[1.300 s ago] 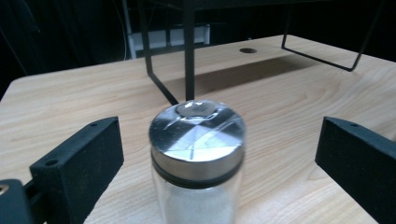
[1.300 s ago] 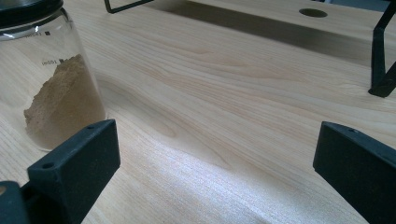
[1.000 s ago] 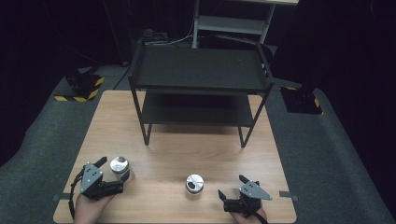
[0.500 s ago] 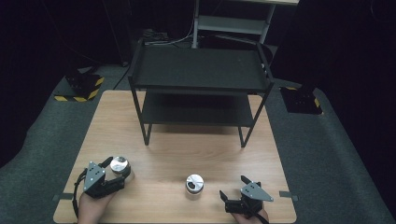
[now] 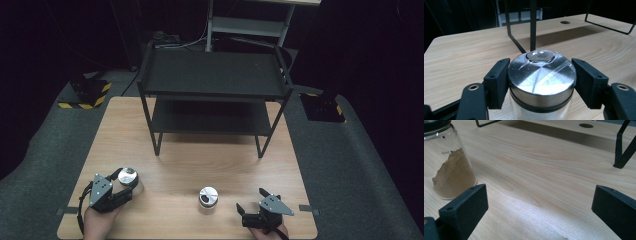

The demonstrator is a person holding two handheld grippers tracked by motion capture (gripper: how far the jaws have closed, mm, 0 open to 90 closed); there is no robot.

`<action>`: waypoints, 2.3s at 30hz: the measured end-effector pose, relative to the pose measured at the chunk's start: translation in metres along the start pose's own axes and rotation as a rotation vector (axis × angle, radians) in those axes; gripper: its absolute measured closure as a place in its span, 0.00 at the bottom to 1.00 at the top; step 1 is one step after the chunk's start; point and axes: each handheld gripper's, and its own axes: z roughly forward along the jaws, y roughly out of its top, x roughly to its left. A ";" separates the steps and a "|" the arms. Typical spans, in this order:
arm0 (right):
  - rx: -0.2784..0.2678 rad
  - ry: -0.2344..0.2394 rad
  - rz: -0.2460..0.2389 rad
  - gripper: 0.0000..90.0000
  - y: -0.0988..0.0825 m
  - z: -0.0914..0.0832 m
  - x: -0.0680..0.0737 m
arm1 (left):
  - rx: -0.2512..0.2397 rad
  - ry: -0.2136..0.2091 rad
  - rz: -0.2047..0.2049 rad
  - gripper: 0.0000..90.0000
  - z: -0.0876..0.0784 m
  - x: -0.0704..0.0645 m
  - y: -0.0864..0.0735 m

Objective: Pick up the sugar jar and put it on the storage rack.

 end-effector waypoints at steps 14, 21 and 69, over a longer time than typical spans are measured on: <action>-0.004 0.009 0.006 0.00 -0.001 0.000 -0.002 | 0.002 0.012 -0.002 0.39 0.000 -0.003 0.001; -0.005 0.009 0.004 0.00 -0.001 0.000 -0.002 | -0.009 -0.001 -0.005 0.39 -0.002 -0.002 0.001; 0.014 0.020 0.010 0.00 0.002 0.000 -0.006 | -0.148 -0.109 0.105 0.39 -0.022 -0.032 0.094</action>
